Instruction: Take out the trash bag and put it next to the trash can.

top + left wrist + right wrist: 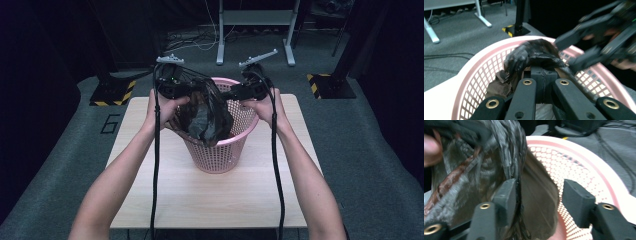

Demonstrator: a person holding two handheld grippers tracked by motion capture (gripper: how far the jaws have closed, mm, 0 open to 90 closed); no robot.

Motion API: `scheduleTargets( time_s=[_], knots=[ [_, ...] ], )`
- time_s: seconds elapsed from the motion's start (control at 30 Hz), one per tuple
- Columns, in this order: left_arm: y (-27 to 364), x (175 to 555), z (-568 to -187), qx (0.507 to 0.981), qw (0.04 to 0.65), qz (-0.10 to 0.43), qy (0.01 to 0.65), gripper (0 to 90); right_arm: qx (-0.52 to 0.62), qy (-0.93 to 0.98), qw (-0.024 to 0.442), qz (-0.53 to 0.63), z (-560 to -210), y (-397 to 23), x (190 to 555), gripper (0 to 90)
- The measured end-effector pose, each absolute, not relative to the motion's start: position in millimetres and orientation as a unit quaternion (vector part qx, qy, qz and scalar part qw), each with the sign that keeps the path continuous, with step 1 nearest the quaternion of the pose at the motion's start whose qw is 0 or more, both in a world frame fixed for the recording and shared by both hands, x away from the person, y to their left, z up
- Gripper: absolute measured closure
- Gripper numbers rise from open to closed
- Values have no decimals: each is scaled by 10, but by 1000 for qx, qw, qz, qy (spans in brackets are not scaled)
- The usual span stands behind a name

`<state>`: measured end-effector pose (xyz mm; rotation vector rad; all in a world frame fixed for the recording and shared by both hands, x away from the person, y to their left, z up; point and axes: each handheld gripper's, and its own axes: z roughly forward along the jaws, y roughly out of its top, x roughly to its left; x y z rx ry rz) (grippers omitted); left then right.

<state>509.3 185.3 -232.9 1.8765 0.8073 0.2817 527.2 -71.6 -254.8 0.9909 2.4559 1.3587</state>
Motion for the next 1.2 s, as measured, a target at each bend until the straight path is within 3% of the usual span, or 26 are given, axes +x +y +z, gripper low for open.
scheduleTargets(
  time_s=[0.23, 0.4, 0.53, 0.7, 0.87, 1.03, 1.2],
  knots=[
    [1865, 5006, -2182, 777, 542, 92, 305, 900, 285, 840, 76, 455, -2637, -423, 5348, 292],
    [1885, 4972, -2135, 771, 566, 57, 287, 900, 276, 843, 67, 457, -2633, -245, 5386, 328],
    [1920, 4980, -2150, 760, 585, 26, 281, 900, 269, 839, 52, 470, -2616, -182, 5395, 503],
    [1980, 5010, -2199, 753, 595, 10, 283, 900, 283, 834, 71, 468, -2629, -139, 5361, 863],
    [2037, 4987, -2184, 750, 597, 25, 283, 891, 300, 823, 84, 475, -2603, -195, 5319, 900],
    [2078, 4939, -2146, 762, 578, 58, 285, 700, 317, 802, 89, 498, -2553, -322, 5280, 900],
    [2220, 4920, -2154, 750, 576, 90, 314, 406, 337, 784, 83, 515, -2536, -458, 5283, 900]
  ],
)
